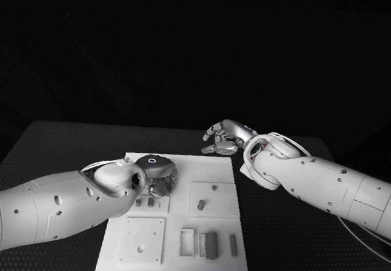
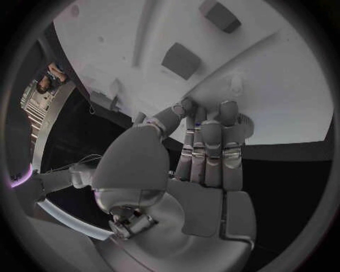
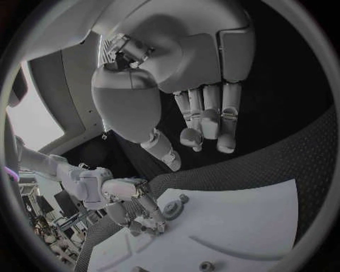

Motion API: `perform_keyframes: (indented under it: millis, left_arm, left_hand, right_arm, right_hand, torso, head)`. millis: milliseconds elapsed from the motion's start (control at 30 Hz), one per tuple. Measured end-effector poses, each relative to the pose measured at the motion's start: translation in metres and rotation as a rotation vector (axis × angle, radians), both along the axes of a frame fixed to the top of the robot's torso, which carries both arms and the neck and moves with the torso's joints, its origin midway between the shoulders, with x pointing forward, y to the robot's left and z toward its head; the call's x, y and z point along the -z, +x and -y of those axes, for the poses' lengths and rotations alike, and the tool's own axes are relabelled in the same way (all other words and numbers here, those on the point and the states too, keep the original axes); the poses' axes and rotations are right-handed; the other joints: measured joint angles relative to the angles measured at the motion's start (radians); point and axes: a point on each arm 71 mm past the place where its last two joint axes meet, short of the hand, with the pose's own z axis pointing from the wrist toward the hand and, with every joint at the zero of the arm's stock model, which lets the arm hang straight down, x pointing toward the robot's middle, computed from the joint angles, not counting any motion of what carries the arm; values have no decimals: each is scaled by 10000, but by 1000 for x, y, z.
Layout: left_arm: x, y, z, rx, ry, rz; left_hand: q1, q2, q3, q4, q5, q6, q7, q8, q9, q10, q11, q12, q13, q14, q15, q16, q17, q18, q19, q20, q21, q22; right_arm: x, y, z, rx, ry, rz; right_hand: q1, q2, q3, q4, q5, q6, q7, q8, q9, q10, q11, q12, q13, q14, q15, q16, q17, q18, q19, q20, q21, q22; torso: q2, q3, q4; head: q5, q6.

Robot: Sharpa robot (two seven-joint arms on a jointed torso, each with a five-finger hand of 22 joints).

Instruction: Assemble the parts on the task board

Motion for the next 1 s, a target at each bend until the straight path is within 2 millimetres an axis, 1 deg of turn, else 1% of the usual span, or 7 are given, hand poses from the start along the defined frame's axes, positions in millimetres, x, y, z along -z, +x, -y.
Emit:
perform_keyframes:
  millis: [100,133,367,433,667,800,1000]
  left_arm:
    - [1,-1,-1,11,-76,52]
    - [1,-1,-2,12,-102,69]
    - [2,-2,-9,-52,-303,176]
    - [2,-2,-11,-73,-373,201]
    - [-1,-6,-11,-29,-641,244]
    - [-6,-7,-15,-102,-865,315]
    - [-22,-4,-20,-286,-1396,459]
  left_hand:
    - [-7,34,39,0,-2,35,-34,0,15,29,-29,0,35,21,-21,12,14,-15,20,-18,47,0]
    - [-7,36,72,-6,-5,35,-34,1,18,50,-46,0,46,35,-34,14,18,-68,49,-47,47,0]
    - [3,78,79,0,-39,102,-41,57,34,122,-48,-4,65,106,-37,28,20,-70,101,-70,84,-1]
    - [14,89,79,0,-41,105,-38,57,35,139,-65,-8,75,108,-38,28,27,-130,123,-92,84,-1]
    - [15,90,105,-27,-36,142,-73,56,44,157,-83,-39,122,128,-57,28,26,-132,124,-91,84,-2]
    - [17,90,124,-9,-36,142,-73,47,48,157,-83,-42,122,129,-58,28,25,-132,178,-77,84,-3]
    - [48,112,135,2,-36,141,-74,62,50,180,-106,-81,120,145,-74,28,25,-133,193,-91,84,-3]
  right_arm:
    - [0,0,0,5,-2,0]
    - [0,0,1,12,-4,0]
    - [0,0,3,53,-18,1]
    - [0,0,3,56,-19,0]
    - [0,1,5,99,-34,0]
    - [0,1,6,115,-39,-1]
    - [0,1,6,131,-46,-3]
  right_hand:
    - [0,0,0,0,0,0,0,0,0,0,0,0,0,0,0,0,-2,0,0,0,0,0]
    - [0,0,0,0,0,0,0,0,0,0,0,0,0,0,0,0,-2,-1,0,0,0,0]
    - [0,0,0,0,0,0,0,0,0,0,0,0,1,0,0,0,-2,-1,0,0,0,0]
    - [0,0,0,0,0,0,0,0,0,0,0,0,1,0,0,0,-2,-1,0,0,0,0]
    - [0,0,0,0,0,0,0,0,0,0,0,0,1,0,0,0,-1,0,0,0,0,0]
    - [0,0,0,0,0,0,0,0,0,0,0,0,1,0,0,0,-1,-1,0,0,0,0]
    - [0,0,0,0,0,0,0,0,0,0,0,0,1,0,0,0,-1,-1,0,0,0,0]
  torso:
    - [-1,0,0]
    - [-2,0,1]
    - [-6,1,7]
    - [-7,2,2]
    - [-14,-3,10]
    - [-19,-7,19]
    - [-20,-12,19]
  head:
    - [5,9]
    - [12,11]
    - [41,17]
    - [50,31]
    - [59,71]
    - [82,95]
    - [172,166]
